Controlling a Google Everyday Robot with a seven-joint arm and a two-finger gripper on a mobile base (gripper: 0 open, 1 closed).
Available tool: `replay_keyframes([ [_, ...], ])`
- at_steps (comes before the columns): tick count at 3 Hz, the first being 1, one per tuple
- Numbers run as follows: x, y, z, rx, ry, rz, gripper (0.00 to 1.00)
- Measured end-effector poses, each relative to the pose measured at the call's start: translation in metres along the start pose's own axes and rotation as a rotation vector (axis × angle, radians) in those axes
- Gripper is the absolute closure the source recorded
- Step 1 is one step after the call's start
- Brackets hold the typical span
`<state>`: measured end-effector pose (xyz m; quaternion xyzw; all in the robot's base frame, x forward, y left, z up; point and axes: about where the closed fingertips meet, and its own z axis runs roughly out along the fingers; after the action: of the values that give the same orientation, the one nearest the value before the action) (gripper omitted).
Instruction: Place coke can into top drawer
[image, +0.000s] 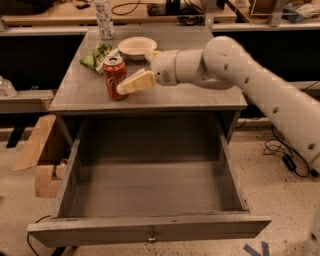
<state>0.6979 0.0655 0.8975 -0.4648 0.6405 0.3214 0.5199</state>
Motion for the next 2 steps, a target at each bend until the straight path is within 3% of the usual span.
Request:
replay_keyframes([
  [1,0.006,0.009,0.039,-0.082,-0.085,0.013,0.0],
  [2,0.009,0.016,0.072,-0.141,-0.138,0.023,0.18],
])
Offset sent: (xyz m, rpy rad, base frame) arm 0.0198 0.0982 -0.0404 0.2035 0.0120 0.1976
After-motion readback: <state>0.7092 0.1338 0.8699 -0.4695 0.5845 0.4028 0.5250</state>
